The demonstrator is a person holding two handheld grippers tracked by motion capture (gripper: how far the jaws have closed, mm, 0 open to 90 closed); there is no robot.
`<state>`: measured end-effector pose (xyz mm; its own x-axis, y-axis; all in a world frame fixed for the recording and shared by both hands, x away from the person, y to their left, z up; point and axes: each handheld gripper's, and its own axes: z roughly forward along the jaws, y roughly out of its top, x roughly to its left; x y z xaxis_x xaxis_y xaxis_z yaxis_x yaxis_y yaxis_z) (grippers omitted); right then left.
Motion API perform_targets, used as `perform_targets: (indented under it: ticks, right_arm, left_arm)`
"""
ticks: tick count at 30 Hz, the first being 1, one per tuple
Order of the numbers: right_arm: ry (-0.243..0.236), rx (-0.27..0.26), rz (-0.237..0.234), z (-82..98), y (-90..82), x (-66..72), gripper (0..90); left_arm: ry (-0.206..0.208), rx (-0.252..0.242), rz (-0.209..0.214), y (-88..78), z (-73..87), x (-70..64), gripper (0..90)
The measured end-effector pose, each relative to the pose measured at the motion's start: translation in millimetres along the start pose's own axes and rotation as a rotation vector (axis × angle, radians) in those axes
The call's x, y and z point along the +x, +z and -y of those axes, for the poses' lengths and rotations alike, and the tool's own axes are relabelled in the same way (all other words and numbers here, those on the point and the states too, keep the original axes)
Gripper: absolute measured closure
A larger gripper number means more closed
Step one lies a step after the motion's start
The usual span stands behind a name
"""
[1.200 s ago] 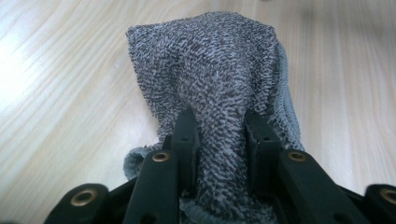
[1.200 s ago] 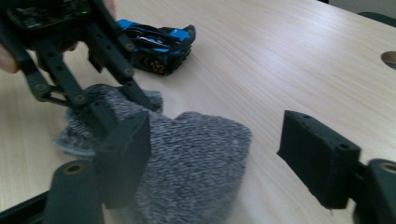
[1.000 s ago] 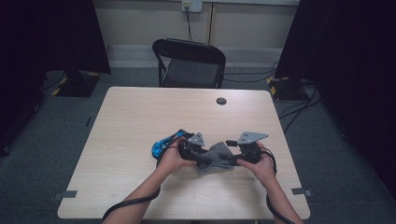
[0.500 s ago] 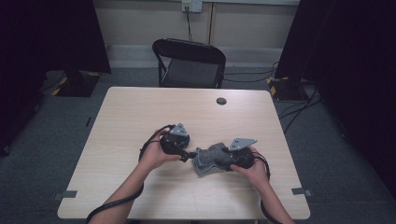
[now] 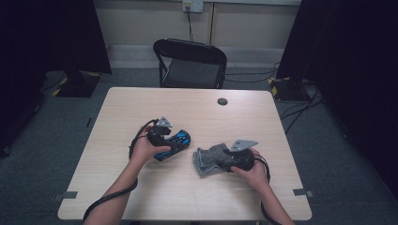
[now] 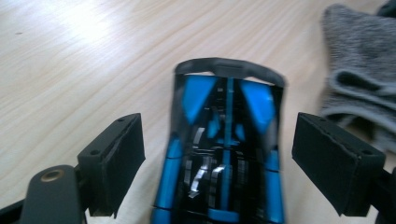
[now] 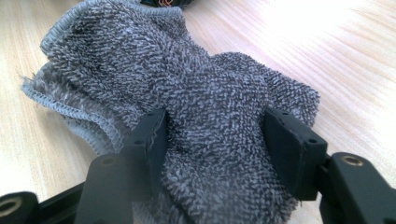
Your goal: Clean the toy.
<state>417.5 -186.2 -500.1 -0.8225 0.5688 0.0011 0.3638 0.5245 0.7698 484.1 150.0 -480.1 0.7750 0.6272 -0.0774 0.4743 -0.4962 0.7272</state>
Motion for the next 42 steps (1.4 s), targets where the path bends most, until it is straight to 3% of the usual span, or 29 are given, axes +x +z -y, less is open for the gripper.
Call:
perform_targets:
  ticks: [5, 9, 11, 18, 23, 32, 35, 38, 42]
  right_arm:
    - [0.011, -0.011, -0.002, 1.7, 0.5, -0.5, 40.7]
    - [0.012, -0.011, -0.002, 1.7, 0.6, -0.5, 40.7]
    - [0.017, -0.013, -0.004, 2.1, 0.6, -0.8, 40.8]
    - [0.023, -0.016, -0.006, 2.5, 0.7, -1.1, 40.9]
    - [0.024, -0.015, -0.007, 2.5, 0.8, -1.2, 40.9]
    - [0.023, -0.014, -0.006, 2.5, 0.8, -1.0, 41.0]
    - [0.023, -0.014, -0.005, 2.5, 0.8, -1.0, 41.0]
    - [0.024, -0.014, -0.006, 2.4, 0.8, -1.0, 41.1]
    - [0.025, -0.013, -0.006, 2.4, 0.9, -1.0, 41.2]
  left_arm:
    - [-0.019, -0.013, 0.045, 8.3, -2.3, -0.8, 16.3]
    - [0.011, 0.014, 0.047, 16.0, -4.1, -5.1, 17.0]
    - [0.021, 0.022, 0.033, 19.5, -4.6, -5.6, 17.4]
    - [-0.001, 0.021, 0.025, 31.5, -3.4, -3.8, 16.8]
    - [0.032, 0.038, 0.014, 34.0, -4.3, -4.7, 17.9]
    - [0.037, 0.047, 0.004, 36.3, -5.6, -5.1, 16.6]
    - [0.073, 0.069, 0.001, 37.0, -6.4, -6.7, 16.4]
    - [0.072, 0.059, 0.0, 37.5, -6.0, -7.4, 15.8]
    - [0.088, 0.056, 0.017, 35.3, -6.0, -7.4, 24.4]
